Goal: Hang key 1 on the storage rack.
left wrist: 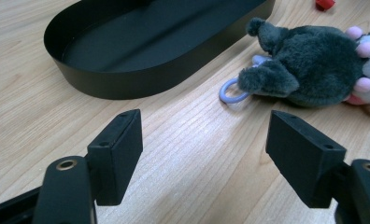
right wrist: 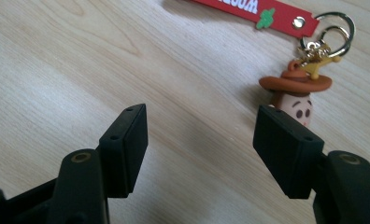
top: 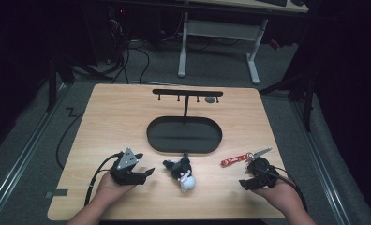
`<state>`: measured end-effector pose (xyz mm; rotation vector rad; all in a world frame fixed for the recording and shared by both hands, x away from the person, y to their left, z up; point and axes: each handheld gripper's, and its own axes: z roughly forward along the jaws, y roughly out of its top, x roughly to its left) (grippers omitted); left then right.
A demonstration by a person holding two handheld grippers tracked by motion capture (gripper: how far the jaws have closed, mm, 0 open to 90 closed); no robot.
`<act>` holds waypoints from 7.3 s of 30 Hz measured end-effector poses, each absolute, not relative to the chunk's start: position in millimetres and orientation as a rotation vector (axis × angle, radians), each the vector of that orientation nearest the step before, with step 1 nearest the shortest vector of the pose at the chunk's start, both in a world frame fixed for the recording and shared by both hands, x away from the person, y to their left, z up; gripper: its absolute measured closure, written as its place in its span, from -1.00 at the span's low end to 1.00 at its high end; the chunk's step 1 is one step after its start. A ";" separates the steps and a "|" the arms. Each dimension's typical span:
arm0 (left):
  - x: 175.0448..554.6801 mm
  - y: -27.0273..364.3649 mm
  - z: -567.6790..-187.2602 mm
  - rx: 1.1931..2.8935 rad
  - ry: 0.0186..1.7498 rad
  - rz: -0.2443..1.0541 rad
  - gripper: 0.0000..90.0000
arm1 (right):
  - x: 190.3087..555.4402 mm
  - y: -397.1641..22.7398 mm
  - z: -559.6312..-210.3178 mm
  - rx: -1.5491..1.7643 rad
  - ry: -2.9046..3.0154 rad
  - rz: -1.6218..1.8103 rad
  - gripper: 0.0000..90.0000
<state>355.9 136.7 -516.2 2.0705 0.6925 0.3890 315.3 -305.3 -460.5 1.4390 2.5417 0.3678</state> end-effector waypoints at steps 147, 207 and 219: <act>356.5 134.1 -514.5 2.071 0.651 0.385 -0.34 | 384.6 -276.9 -315.6 1.470 2.648 0.377 0.48; 356.7 137.2 -515.3 2.071 0.653 0.368 -0.34 | 488.4 -242.4 -283.6 1.532 2.535 0.380 0.49; 356.7 138.1 -515.0 2.070 0.656 0.368 -0.34 | 503.6 -227.4 -283.1 1.516 2.518 0.415 0.48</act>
